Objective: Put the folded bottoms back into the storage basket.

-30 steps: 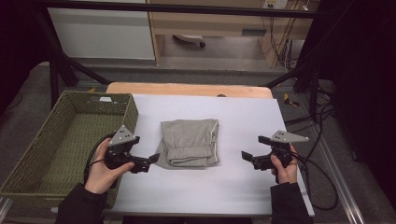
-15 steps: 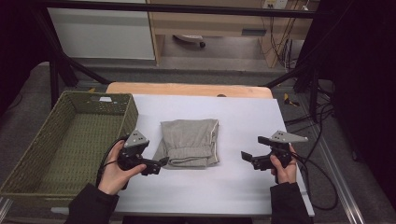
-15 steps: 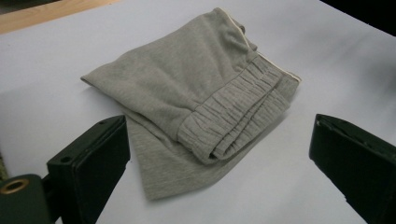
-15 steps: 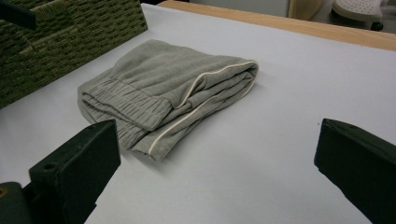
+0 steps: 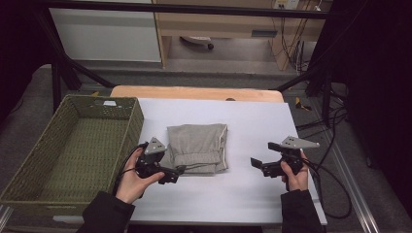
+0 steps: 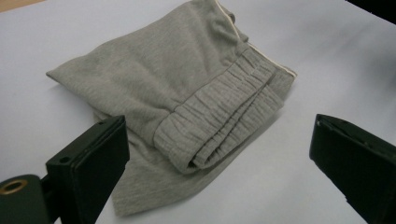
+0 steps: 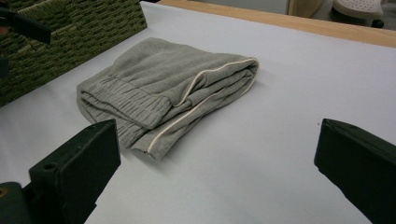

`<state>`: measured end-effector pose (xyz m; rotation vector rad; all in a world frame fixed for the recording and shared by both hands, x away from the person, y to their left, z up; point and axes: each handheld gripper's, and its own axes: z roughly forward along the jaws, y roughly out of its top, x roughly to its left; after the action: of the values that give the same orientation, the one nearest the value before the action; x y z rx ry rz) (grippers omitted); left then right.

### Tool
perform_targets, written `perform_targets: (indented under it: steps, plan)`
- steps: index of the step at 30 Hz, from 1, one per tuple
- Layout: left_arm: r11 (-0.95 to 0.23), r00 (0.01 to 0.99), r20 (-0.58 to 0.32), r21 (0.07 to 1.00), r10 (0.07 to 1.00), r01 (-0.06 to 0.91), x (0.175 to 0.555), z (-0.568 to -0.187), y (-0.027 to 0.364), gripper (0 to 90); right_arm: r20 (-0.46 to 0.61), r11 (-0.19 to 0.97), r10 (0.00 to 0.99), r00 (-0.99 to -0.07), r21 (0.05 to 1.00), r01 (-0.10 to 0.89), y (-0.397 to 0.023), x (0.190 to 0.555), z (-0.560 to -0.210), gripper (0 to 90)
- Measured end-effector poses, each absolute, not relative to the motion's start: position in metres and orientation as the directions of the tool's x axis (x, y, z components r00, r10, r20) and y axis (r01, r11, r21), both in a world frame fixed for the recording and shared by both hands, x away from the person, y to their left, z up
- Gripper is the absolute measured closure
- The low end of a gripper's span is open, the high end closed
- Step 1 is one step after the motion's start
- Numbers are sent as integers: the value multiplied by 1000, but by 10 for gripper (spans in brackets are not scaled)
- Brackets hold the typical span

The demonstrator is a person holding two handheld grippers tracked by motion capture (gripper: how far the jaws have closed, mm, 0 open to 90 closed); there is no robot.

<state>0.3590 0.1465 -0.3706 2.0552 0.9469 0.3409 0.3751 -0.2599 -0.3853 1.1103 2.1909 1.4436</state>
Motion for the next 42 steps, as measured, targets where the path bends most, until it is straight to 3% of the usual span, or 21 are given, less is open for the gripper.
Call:
perform_targets:
  steps: [17,42]
  plan:
    - [-365,664,-94,773,742,518,379,-374,120,45,163,204,730,-664,875,439,-259,375,-385,9]
    - [-288,545,-132,734,828,615,444,-402,129,45,157,213,731,-664,872,441,-258,375,-386,9]
